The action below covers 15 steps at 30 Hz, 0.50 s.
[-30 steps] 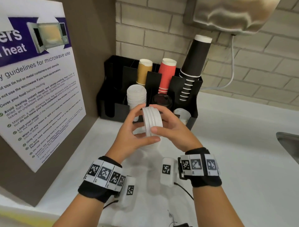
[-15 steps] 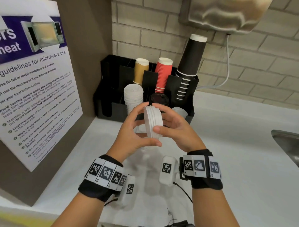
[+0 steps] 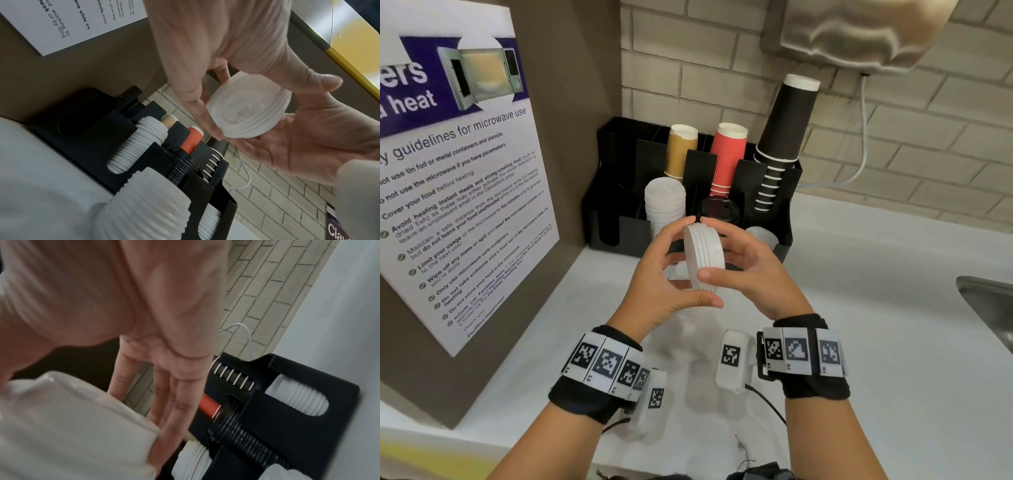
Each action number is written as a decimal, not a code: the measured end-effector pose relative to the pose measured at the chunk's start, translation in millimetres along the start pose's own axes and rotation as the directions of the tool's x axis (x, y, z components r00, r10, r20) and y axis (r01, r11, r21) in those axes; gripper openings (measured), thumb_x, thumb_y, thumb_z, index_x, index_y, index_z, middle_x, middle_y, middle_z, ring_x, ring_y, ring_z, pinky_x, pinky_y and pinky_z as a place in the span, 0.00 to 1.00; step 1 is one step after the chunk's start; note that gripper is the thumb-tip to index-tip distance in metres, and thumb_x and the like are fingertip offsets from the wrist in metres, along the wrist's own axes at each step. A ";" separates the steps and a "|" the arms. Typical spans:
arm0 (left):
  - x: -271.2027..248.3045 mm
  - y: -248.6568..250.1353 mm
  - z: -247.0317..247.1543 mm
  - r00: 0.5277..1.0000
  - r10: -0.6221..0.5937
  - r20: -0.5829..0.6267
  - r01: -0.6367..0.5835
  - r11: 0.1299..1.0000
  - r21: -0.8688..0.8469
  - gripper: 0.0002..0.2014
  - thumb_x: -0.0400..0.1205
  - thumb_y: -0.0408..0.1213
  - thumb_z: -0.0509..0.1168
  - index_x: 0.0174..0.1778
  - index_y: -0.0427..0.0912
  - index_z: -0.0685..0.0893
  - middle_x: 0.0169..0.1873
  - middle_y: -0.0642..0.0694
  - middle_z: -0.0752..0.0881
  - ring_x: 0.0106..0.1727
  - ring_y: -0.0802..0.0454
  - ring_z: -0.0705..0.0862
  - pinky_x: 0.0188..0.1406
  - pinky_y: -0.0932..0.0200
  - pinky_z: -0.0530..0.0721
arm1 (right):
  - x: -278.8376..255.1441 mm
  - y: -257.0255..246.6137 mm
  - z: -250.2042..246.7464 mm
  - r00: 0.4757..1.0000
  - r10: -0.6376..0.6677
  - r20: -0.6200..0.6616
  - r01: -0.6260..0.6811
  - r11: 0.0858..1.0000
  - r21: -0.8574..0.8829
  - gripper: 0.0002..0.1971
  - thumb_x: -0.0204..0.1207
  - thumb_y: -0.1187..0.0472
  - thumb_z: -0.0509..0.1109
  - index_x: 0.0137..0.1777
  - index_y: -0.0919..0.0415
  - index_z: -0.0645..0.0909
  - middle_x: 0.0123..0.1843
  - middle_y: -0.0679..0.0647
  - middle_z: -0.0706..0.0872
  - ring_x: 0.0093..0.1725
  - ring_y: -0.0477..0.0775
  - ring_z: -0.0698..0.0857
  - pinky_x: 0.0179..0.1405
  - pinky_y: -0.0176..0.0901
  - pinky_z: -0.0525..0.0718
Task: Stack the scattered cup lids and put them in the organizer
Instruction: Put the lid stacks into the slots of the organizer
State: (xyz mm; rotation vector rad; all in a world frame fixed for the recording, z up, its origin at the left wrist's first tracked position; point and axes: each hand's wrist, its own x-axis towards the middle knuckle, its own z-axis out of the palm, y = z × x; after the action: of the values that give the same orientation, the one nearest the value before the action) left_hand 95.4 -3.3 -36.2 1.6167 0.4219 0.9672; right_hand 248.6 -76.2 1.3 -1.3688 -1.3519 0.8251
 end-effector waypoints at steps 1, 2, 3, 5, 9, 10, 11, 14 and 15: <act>0.0 -0.5 0.0 1.000 0.002 -0.001 -0.002 1.000 0.008 0.50 0.52 0.49 0.85 0.71 0.69 0.71 0.70 0.60 0.75 0.69 0.49 0.79 0.52 0.42 0.90 | -0.1 0.5 0.5 1.000 -0.004 -0.005 0.004 1.000 -0.001 0.35 0.66 0.60 0.82 0.73 0.44 0.76 0.61 0.47 0.87 0.62 0.49 0.85 0.65 0.56 0.83; -0.1 -1.0 -0.1 1.000 0.004 -0.001 -0.004 1.000 0.019 0.50 0.52 0.50 0.85 0.71 0.68 0.71 0.71 0.60 0.75 0.69 0.49 0.79 0.54 0.42 0.89 | -0.2 1.1 0.9 1.000 -0.008 -0.008 0.008 1.000 -0.001 0.34 0.66 0.62 0.82 0.72 0.44 0.76 0.61 0.47 0.87 0.62 0.49 0.85 0.64 0.56 0.84; -0.2 -1.5 -0.2 1.000 0.005 0.000 -0.005 1.000 0.028 0.51 0.52 0.50 0.85 0.72 0.68 0.70 0.71 0.59 0.74 0.69 0.50 0.79 0.55 0.42 0.89 | -0.3 1.5 1.4 1.000 -0.012 -0.011 0.012 1.000 -0.001 0.34 0.67 0.63 0.81 0.72 0.45 0.76 0.60 0.47 0.87 0.61 0.49 0.85 0.64 0.55 0.84; -0.2 -2.7 -0.6 1.000 0.004 0.005 -0.004 0.999 0.032 0.52 0.52 0.51 0.86 0.73 0.66 0.70 0.72 0.57 0.74 0.70 0.50 0.79 0.56 0.42 0.89 | 0.0 2.0 2.6 1.000 -0.020 -0.018 0.020 1.000 -0.003 0.33 0.67 0.65 0.81 0.72 0.46 0.76 0.60 0.47 0.87 0.60 0.48 0.85 0.63 0.53 0.85; 1.2 -5.0 -1.5 1.000 0.001 0.031 -0.002 1.000 0.009 0.55 0.52 0.54 0.86 0.75 0.70 0.67 0.76 0.59 0.71 0.73 0.53 0.76 0.61 0.46 0.87 | 2.5 0.7 1.3 1.000 -0.023 -0.009 0.023 1.000 0.005 0.33 0.67 0.65 0.81 0.71 0.46 0.76 0.62 0.50 0.86 0.61 0.49 0.85 0.60 0.51 0.86; 1.3 -5.9 -3.0 1.000 0.000 0.031 0.000 1.000 0.009 0.55 0.52 0.54 0.86 0.75 0.72 0.66 0.77 0.60 0.70 0.75 0.56 0.74 0.62 0.50 0.86 | 4.3 -0.9 -1.7 1.000 -0.026 -0.009 0.026 1.000 -0.003 0.33 0.66 0.65 0.81 0.71 0.46 0.76 0.61 0.50 0.86 0.60 0.48 0.85 0.59 0.50 0.86; 1.4 -6.8 -5.4 1.000 -0.004 0.021 0.004 1.000 0.012 0.55 0.52 0.54 0.86 0.74 0.76 0.65 0.78 0.61 0.68 0.75 0.59 0.73 0.62 0.55 0.84 | 6.9 -3.5 -6.9 0.999 -0.034 -0.018 0.034 0.999 -0.019 0.33 0.66 0.65 0.81 0.70 0.47 0.77 0.60 0.49 0.86 0.59 0.47 0.86 0.57 0.48 0.86; 0.8 -9.5 -18.2 0.998 -0.014 -0.061 0.016 0.999 0.029 0.48 0.57 0.54 0.82 0.72 0.74 0.67 0.78 0.61 0.67 0.74 0.64 0.73 0.60 0.65 0.80 | 22.6 -15.4 -39.3 0.991 -0.103 -0.087 0.090 0.986 -0.144 0.33 0.64 0.63 0.83 0.68 0.47 0.78 0.60 0.49 0.85 0.56 0.45 0.86 0.53 0.39 0.85; 0.3 -10.3 -24.2 0.995 -0.020 -0.101 0.025 0.998 0.051 0.43 0.60 0.53 0.80 0.71 0.71 0.69 0.76 0.59 0.70 0.72 0.64 0.75 0.59 0.66 0.80 | 30.7 -18.4 -53.8 0.984 -0.128 -0.122 0.100 0.972 -0.212 0.32 0.63 0.61 0.83 0.68 0.46 0.78 0.61 0.50 0.85 0.57 0.46 0.85 0.54 0.39 0.84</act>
State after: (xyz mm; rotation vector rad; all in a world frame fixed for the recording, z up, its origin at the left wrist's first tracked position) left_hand 79.2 15.3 -45.4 1.6116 0.5369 1.0305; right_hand 298.4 -58.5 38.3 -1.4621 -1.4248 0.5176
